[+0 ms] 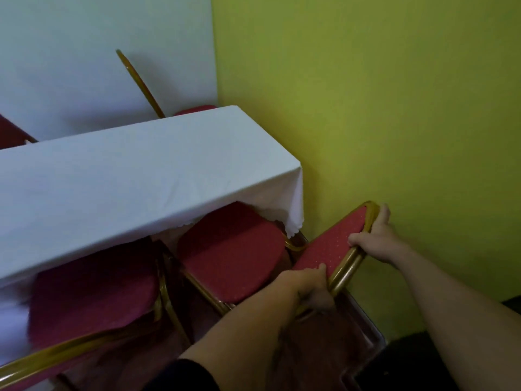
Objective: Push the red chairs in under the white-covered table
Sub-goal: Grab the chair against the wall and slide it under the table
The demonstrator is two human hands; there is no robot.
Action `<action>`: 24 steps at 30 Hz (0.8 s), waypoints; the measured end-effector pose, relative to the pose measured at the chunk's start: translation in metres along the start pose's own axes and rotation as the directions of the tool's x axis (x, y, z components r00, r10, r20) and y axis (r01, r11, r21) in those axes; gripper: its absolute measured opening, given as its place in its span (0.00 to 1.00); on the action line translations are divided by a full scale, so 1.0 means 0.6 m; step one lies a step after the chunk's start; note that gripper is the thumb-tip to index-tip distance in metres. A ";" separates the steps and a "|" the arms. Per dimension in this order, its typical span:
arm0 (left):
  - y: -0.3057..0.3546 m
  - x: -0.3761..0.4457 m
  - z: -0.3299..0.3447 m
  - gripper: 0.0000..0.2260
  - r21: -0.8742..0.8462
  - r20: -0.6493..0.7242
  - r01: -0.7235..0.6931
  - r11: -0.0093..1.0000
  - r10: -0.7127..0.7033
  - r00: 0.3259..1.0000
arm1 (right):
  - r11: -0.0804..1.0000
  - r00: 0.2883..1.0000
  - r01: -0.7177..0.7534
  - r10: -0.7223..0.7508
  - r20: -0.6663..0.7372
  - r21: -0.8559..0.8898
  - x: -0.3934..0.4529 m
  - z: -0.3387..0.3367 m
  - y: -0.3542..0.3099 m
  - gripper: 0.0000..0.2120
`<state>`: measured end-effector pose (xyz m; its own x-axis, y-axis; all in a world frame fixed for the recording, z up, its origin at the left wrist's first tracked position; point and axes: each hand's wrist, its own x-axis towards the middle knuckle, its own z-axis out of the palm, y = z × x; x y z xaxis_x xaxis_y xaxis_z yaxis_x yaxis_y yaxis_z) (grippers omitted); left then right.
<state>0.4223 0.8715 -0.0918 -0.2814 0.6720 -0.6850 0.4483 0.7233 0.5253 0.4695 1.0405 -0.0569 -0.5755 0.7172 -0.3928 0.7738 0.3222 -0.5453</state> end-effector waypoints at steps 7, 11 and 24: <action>-0.107 -0.078 -0.030 0.44 0.036 -0.088 0.019 0.999 -0.015 0.996 | 0.766 0.957 0.237 -0.289 0.009 -0.598 -0.027 0.086 -0.081 0.23; -0.166 -0.123 -0.053 0.44 0.039 -0.089 0.072 0.997 -0.068 0.994 | 0.693 0.929 0.339 -0.354 0.110 -0.636 -0.062 0.119 -0.129 0.14; -0.360 -0.215 -0.114 0.30 -0.217 -0.291 0.116 0.969 -0.177 0.940 | 0.684 0.833 0.544 -0.509 0.217 -0.485 -0.120 0.256 -0.255 0.15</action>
<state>0.3039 0.6397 -0.0823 -0.5909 0.5498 -0.5904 0.2182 0.8134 0.5392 0.3517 0.8445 -0.0590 -0.9306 0.2996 -0.2102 0.3446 0.9107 -0.2276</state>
